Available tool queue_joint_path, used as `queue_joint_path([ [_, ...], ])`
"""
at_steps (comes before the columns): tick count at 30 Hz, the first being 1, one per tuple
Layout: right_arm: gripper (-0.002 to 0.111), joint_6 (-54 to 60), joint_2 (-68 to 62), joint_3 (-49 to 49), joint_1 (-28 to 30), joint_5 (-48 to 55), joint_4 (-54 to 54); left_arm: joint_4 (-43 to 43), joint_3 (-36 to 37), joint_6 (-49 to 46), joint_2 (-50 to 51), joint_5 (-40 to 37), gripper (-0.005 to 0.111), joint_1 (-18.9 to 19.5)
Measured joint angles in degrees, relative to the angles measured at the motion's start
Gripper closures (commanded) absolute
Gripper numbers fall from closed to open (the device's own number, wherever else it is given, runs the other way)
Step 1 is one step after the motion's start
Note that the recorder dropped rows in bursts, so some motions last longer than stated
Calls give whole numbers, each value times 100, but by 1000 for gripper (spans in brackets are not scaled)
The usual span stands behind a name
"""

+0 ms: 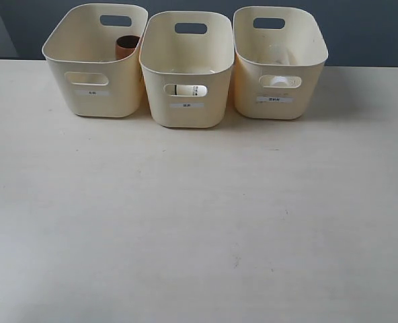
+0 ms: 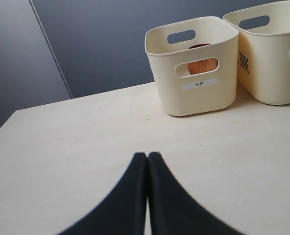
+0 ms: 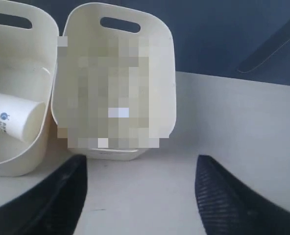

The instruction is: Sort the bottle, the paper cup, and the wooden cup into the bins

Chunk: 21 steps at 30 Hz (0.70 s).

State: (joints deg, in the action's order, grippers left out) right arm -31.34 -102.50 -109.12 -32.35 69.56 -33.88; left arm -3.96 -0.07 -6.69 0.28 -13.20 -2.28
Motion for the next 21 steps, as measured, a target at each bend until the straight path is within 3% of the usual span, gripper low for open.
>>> queue_joint_path([
  [21, 47, 0, 2870, 2543, 0, 13, 235, 0, 0, 0, 0, 0, 107, 0],
])
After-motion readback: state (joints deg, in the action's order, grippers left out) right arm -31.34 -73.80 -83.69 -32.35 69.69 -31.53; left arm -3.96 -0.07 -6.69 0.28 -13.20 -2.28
